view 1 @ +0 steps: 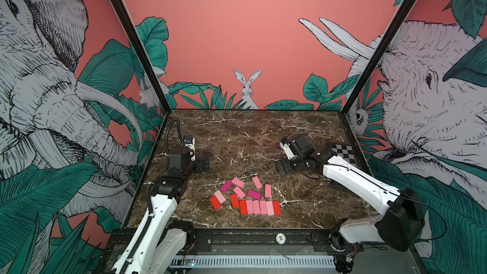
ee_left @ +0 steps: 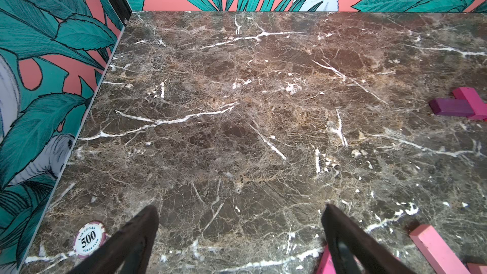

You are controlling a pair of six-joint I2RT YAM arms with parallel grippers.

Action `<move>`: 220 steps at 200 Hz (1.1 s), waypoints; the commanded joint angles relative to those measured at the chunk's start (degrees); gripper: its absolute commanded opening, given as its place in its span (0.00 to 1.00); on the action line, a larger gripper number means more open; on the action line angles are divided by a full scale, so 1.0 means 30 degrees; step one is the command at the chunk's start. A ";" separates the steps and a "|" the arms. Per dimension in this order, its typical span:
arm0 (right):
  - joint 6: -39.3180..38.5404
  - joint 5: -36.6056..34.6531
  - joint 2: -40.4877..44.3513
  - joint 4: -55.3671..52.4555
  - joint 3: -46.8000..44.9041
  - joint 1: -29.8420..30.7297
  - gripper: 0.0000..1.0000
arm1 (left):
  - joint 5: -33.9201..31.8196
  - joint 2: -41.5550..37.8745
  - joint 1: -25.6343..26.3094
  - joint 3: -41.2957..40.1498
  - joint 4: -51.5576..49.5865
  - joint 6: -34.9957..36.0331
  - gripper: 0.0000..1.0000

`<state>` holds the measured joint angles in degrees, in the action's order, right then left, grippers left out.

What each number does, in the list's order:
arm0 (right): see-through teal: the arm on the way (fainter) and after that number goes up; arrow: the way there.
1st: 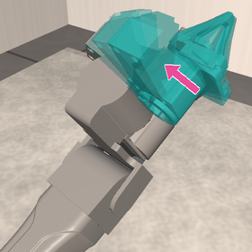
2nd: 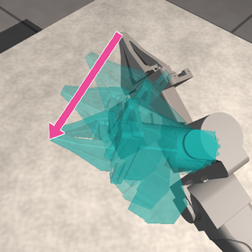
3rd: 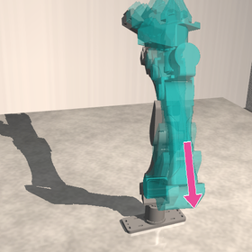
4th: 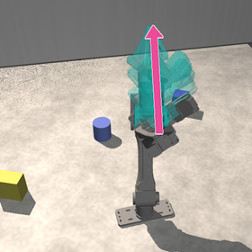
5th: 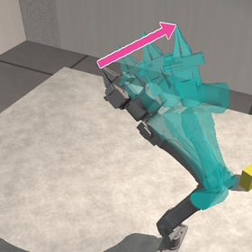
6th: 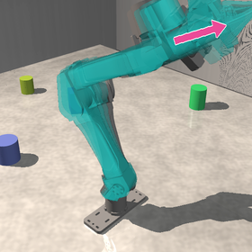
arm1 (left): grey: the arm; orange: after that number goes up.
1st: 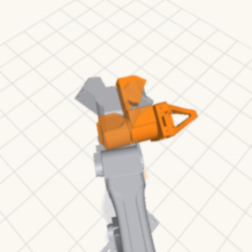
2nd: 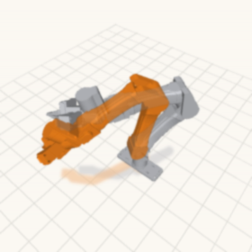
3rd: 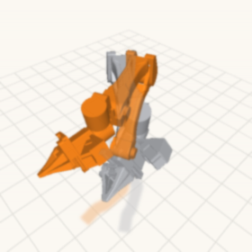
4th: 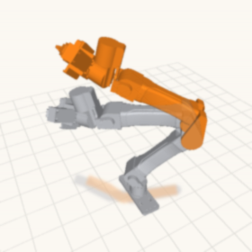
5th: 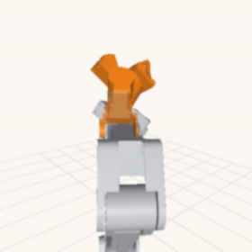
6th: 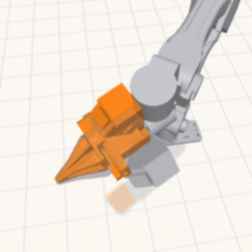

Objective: Assemble the letter t with building blocks
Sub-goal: Pick up the building block from the center of the board.

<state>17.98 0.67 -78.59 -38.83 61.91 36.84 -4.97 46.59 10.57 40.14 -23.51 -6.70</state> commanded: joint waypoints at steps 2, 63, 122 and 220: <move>0.1442 0.0043 0.0285 0.0376 -0.0380 0.0317 0.96 | 0.0095 -0.0080 -0.0007 0.0331 -0.0016 -0.0316 0.99; 0.4613 -0.1953 0.0047 0.0065 -0.1462 0.1586 0.83 | 0.0168 -0.0146 -0.0007 0.0271 0.0023 -0.0335 0.99; 0.7500 -0.2249 -0.0365 0.1041 -0.2552 0.3215 0.70 | 0.0196 -0.0105 -0.0016 0.0184 0.0094 -0.0462 0.99; 0.9256 -0.1627 -0.2929 0.2364 -0.1946 0.5702 0.57 | 0.0106 -0.0169 -0.0007 0.0126 0.0101 -0.0550 0.99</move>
<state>43.51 -4.82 -86.13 -34.02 54.52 52.51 -4.93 46.59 10.57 40.14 -23.49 -7.60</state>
